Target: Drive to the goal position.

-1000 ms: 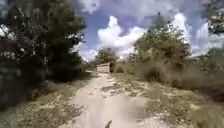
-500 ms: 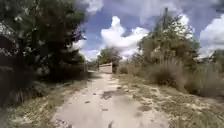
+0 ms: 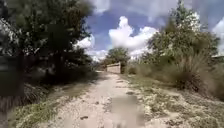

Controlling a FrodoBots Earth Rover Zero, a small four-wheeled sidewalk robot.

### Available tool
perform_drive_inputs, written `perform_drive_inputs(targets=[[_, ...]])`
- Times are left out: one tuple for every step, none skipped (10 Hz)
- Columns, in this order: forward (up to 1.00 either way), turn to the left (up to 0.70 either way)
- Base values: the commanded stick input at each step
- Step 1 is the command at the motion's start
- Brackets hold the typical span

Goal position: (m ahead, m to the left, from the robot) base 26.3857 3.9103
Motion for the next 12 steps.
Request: perform_drive_inputs(targets=[[1.00,0.00],[1.00,0.00],[1.00,0.00],[1.00,0.00],[1.00,0.00],[1.00,0.00],[1.00,0.00],[1.00,0.00],[1.00,0.00],[1.00,0.00],[1.00,0.16],[1.00,0.27]])
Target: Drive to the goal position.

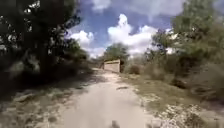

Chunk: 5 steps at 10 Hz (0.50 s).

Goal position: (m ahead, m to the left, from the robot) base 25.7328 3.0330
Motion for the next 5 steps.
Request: perform_drive_inputs(targets=[[1.00,0.27],[1.00,0.27],[1.00,0.10],[1.00,0.00],[1.00,0.00]])
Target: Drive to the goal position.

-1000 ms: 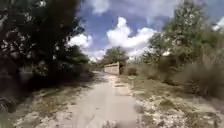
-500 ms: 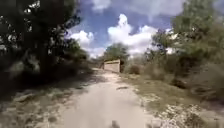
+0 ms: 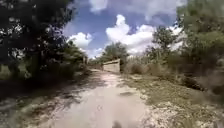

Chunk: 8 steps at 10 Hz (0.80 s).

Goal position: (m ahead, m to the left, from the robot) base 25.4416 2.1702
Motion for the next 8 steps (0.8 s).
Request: perform_drive_inputs(targets=[[1.00,0.00],[1.00,0.06],[1.00,0.25],[1.00,0.27],[1.00,0.16],[1.00,0.00],[1.00,0.00],[1.00,0.00]])
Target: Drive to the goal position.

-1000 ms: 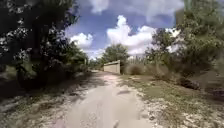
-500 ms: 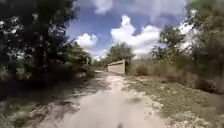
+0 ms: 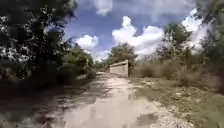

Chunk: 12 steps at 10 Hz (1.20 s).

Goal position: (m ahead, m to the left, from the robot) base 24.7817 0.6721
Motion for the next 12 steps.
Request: perform_drive_inputs(targets=[[1.00,0.00],[1.00,0.00],[1.00,0.00],[1.00,0.00],[1.00,0.00],[1.00,0.00],[1.00,0.00],[1.00,0.00],[1.00,0.00],[1.00,0.00],[1.00,0.00],[1.00,0.00]])
